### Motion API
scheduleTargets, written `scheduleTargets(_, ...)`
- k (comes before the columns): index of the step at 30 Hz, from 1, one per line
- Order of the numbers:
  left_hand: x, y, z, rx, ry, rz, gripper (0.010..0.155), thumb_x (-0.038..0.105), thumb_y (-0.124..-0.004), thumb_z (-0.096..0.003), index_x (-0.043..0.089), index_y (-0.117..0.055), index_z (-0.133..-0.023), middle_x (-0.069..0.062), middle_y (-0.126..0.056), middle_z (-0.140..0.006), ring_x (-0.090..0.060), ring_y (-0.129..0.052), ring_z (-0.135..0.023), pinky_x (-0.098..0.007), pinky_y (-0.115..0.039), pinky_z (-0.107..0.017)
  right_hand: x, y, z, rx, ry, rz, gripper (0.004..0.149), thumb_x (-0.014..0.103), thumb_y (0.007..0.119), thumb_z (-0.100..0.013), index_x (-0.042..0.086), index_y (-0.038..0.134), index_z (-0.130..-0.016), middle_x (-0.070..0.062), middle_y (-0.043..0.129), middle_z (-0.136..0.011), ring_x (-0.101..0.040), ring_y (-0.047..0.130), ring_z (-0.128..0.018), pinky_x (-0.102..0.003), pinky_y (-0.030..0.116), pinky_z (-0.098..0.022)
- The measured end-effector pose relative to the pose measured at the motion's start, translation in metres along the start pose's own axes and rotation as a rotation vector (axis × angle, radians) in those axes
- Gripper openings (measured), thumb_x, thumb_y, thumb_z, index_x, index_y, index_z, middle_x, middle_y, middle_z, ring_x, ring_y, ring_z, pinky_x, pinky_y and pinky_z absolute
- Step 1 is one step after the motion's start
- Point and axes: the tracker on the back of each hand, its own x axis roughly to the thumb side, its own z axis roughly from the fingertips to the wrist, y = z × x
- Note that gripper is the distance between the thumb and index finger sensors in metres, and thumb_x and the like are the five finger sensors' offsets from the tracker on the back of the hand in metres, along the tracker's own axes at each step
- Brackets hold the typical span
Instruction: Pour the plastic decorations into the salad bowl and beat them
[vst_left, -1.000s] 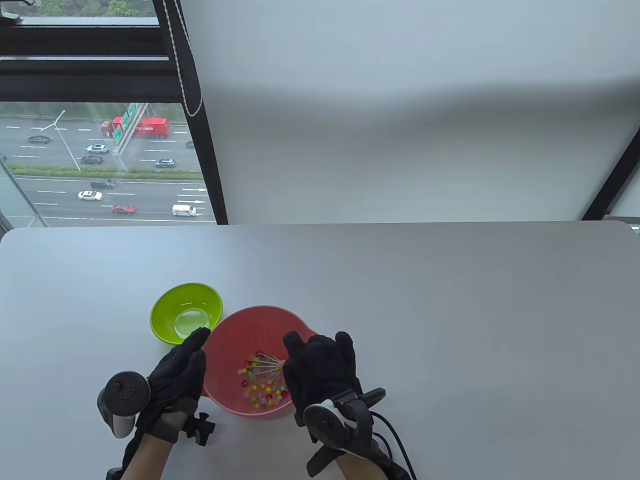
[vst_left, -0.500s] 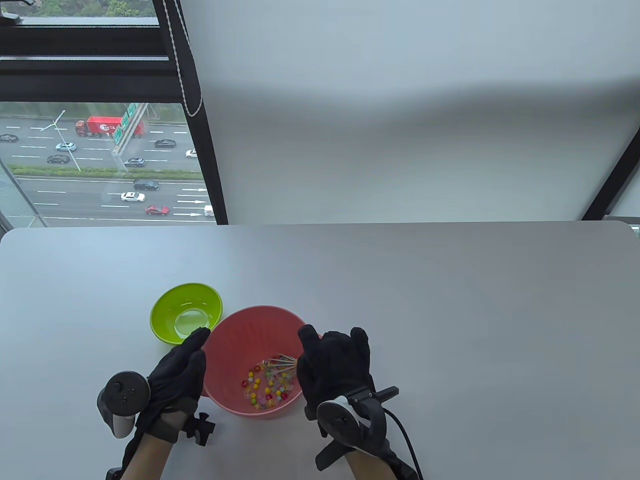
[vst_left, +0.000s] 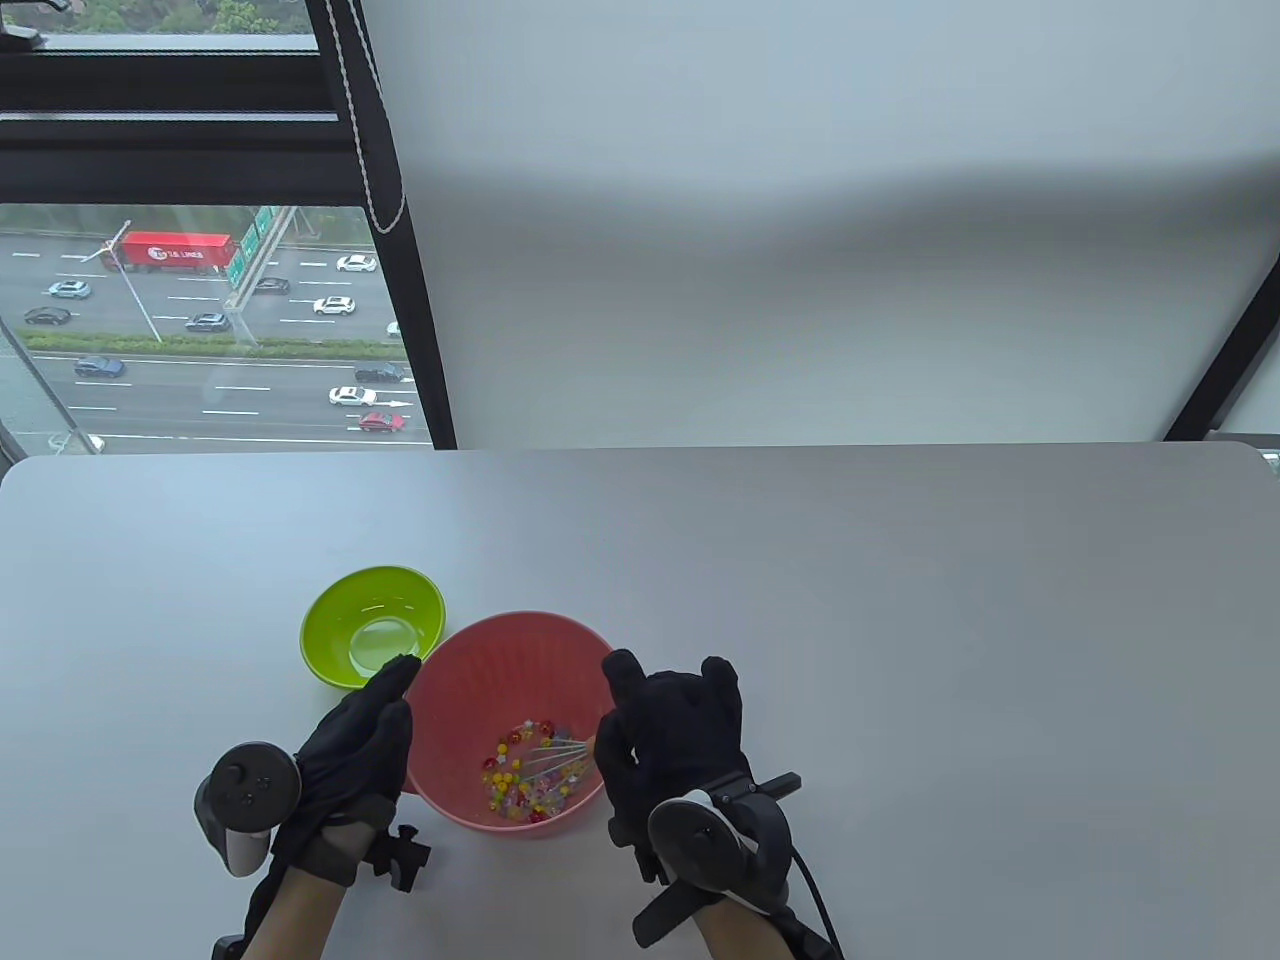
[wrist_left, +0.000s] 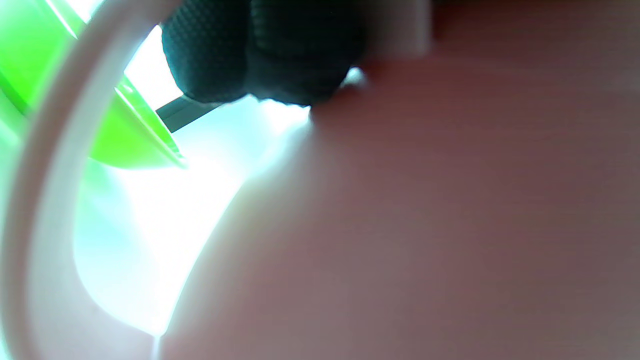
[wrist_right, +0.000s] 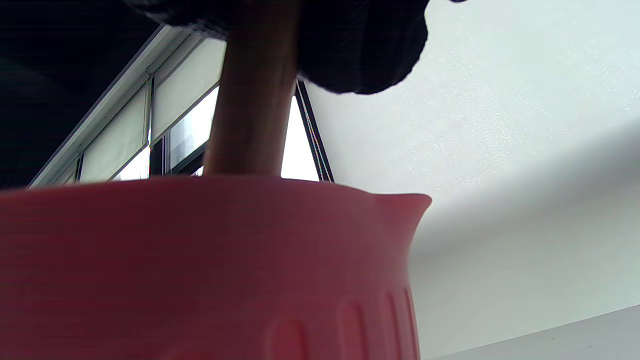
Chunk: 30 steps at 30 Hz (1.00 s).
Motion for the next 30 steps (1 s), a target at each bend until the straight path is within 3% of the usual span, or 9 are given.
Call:
scheduleTargets(12,0.0,0.0,0.0,0.0,0.0,0.001,0.058,0.052,-0.061,-0.0554,0.019,-0.07,-0.103,-0.003,-0.094,-0.049,-0.034,-0.088,-0.06,-0.056,-0.052,-0.074,0.014,0.02,0.009,0.081,-0.061,0.034,0.058,0.054,0.058,-0.062,0.038,0.033,-0.112,0.014,0.074,-0.087,-0.023,0.069,-0.092,-0.053,0.031,-0.08)
scheduleTargets(30,0.0,-0.001,0.0,0.0,-0.001,0.001,0.058,0.052,-0.061,-0.0554,0.019,-0.07,-0.103,-0.002,-0.094,-0.049,-0.034,-0.088,-0.06,-0.056,-0.052,-0.074,0.007,0.007,0.006,-0.017,-0.067,0.13,0.056,0.052,0.059,-0.062,0.037,0.037,-0.111,0.012,0.076,-0.083,-0.024,0.069,-0.09,-0.054,0.03,-0.079)
